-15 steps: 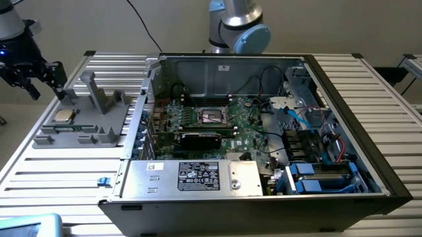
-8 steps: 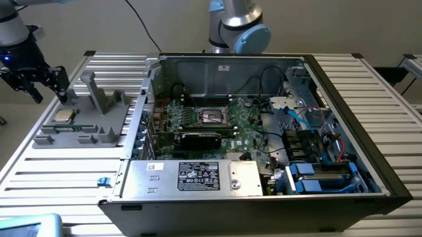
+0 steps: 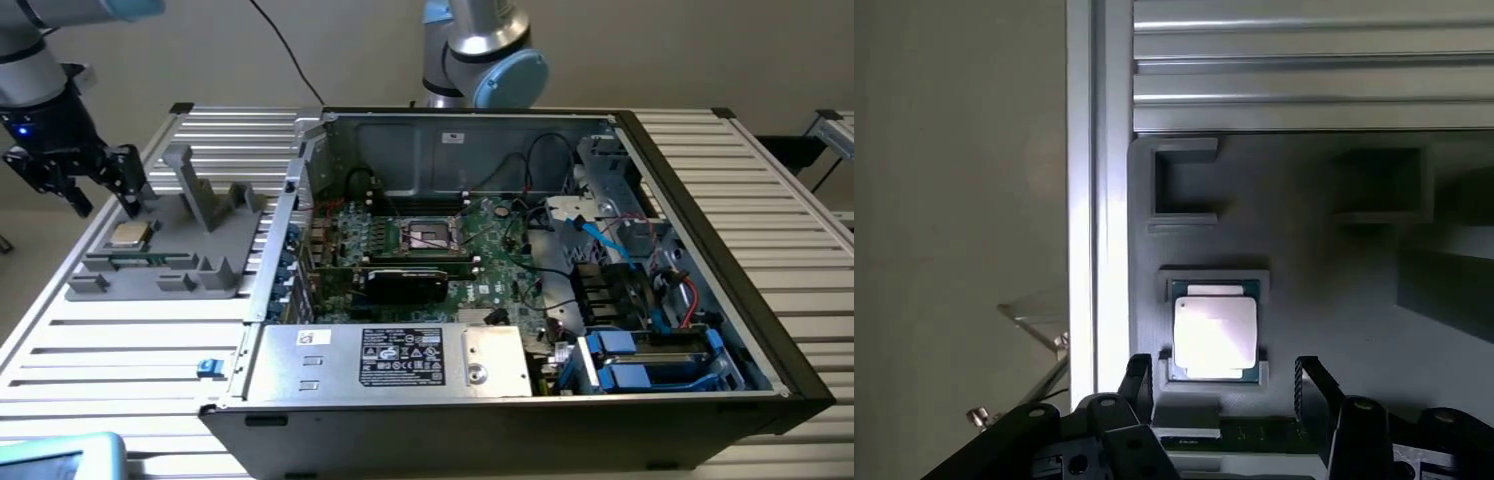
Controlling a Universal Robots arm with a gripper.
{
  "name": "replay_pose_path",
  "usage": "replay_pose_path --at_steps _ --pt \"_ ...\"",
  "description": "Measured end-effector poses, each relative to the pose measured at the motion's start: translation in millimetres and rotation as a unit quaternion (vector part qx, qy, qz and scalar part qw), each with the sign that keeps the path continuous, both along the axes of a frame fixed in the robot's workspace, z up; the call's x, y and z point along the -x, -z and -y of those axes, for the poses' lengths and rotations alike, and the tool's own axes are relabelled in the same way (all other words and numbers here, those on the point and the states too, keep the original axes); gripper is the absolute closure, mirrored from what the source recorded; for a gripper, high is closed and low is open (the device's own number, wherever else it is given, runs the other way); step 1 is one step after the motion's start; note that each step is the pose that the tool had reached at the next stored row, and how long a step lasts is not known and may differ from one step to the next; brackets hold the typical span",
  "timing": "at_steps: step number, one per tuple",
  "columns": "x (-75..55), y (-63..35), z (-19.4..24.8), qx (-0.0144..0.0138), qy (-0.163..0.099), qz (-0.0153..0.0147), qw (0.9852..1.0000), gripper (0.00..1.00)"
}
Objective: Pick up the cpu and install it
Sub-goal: 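Pick up the cpu and move it towards the insertion slot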
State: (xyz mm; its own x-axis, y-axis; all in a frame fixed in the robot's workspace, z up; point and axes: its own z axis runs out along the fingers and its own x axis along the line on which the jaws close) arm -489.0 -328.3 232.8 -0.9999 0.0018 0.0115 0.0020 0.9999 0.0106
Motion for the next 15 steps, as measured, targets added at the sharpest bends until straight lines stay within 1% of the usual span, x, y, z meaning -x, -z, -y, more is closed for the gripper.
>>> replay_pose_path --at_steps 7,12,15 --pt "0.0 12.7 0.0 -0.0001 0.000 0.0000 1.0000 0.31" --pt "0.0 21.8 -0.1 -0.0010 0.000 0.0000 1.0000 0.31" --pt "-0.4 27.2 0.0 -0.0010 0.000 -0.0003 1.0000 0.31"
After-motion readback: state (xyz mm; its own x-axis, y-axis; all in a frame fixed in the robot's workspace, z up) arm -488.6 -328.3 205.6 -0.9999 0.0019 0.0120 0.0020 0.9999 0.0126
